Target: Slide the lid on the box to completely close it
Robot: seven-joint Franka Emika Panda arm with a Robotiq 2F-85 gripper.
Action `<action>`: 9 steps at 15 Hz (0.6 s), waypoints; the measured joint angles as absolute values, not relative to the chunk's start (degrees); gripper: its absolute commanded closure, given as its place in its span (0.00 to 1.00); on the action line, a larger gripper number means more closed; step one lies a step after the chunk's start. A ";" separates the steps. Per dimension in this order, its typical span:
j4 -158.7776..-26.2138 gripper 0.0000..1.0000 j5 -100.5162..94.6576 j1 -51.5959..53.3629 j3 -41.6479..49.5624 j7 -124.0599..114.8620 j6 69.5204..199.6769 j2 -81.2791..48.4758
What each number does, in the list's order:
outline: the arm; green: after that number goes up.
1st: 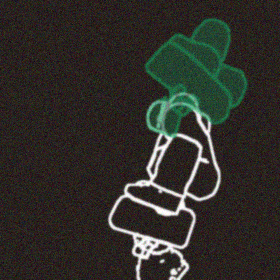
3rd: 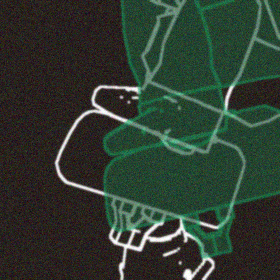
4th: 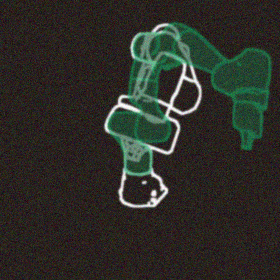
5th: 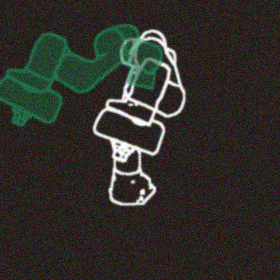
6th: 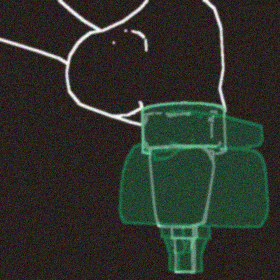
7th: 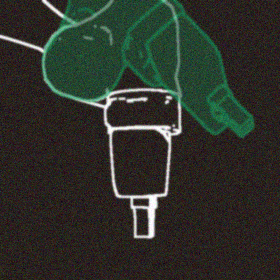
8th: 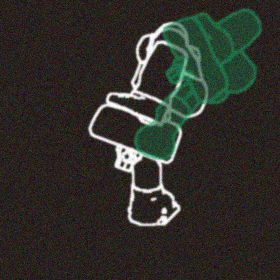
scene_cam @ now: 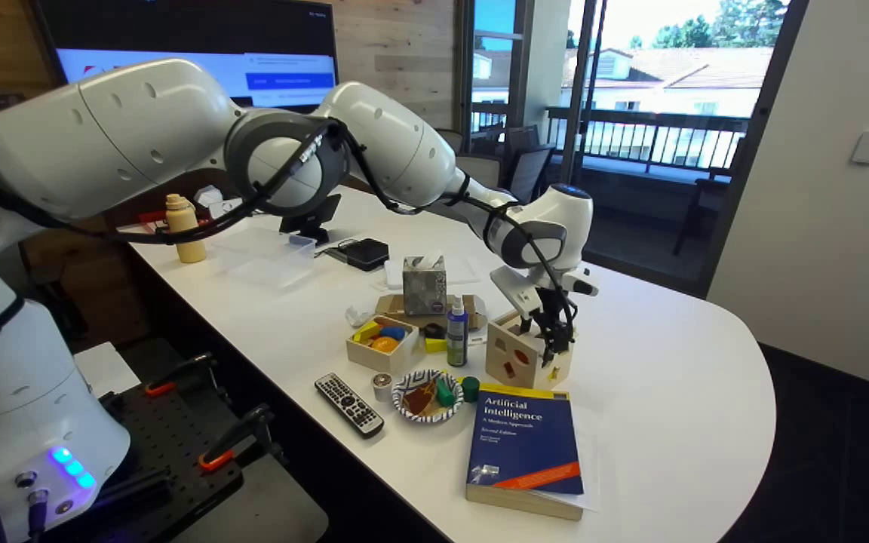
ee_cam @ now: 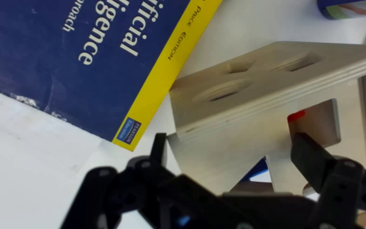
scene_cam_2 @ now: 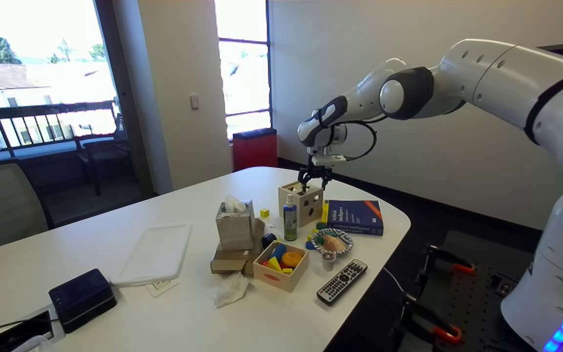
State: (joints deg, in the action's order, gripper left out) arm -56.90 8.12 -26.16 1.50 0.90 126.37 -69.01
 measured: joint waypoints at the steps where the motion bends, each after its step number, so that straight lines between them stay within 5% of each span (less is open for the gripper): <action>1: -56.94 0.00 8.12 -26.10 1.16 0.90 126.37 -69.01; 9: -56.96 0.00 8.10 -25.53 0.51 0.90 126.62 -68.85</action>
State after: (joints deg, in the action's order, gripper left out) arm -56.96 8.10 -25.53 0.51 0.90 126.62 -68.85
